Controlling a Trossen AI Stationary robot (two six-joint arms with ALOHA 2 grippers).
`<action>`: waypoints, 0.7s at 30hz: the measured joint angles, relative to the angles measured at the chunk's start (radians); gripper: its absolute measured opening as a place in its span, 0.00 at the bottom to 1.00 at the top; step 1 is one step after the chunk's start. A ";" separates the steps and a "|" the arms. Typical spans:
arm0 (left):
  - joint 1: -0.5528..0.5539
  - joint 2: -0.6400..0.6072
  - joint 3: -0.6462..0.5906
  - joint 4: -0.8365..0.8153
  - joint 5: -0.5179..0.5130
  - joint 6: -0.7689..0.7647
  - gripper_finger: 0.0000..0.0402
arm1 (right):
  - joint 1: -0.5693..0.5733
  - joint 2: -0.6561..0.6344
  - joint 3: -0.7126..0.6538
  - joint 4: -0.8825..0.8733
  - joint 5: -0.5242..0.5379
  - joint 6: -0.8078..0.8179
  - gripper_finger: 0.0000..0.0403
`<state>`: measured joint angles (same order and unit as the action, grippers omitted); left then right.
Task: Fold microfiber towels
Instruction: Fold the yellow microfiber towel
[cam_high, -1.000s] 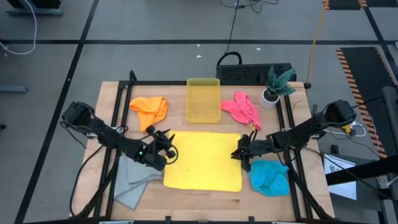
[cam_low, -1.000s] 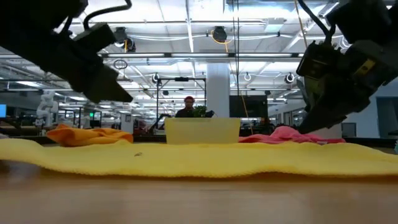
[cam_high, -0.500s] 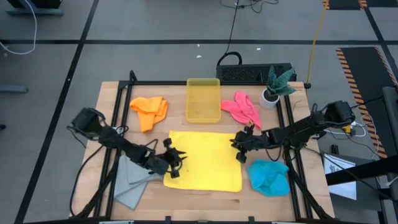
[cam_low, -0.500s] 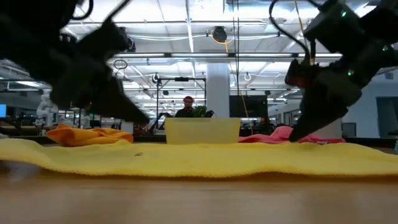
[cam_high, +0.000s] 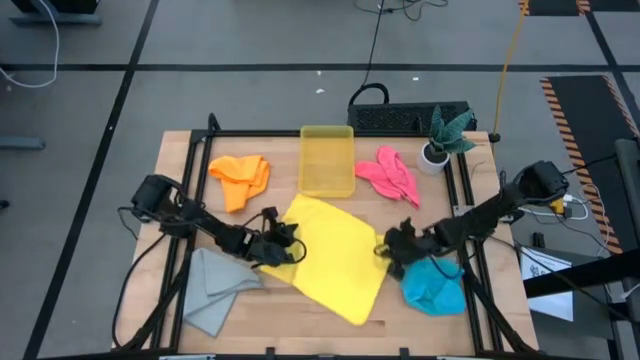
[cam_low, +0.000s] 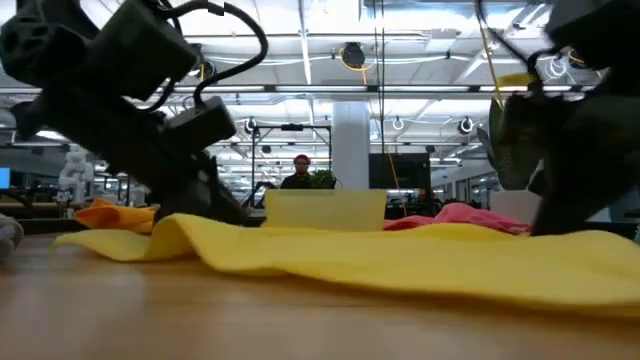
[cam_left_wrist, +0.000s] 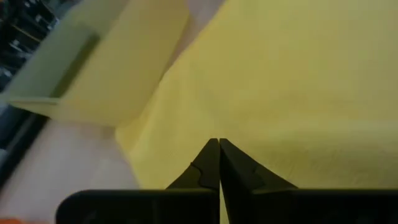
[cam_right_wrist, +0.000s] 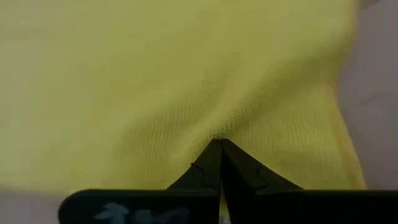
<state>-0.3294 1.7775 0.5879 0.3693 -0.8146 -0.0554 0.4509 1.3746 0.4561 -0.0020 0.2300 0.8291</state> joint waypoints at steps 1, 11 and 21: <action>0.004 -0.025 -0.001 -0.012 -0.005 0.032 0.01 | 0.035 0.001 0.014 -0.010 -0.004 0.016 0.00; -0.090 -0.231 0.038 -0.030 0.043 0.059 0.06 | 0.134 0.008 0.121 0.050 0.073 -0.083 0.00; -0.113 -0.131 0.027 -0.272 0.325 -0.222 0.04 | -0.067 0.104 0.106 -0.047 0.046 -0.141 0.00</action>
<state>-0.4421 1.6461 0.6151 0.0968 -0.4892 -0.2771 0.3836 1.4784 0.5619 -0.0490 0.2764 0.6877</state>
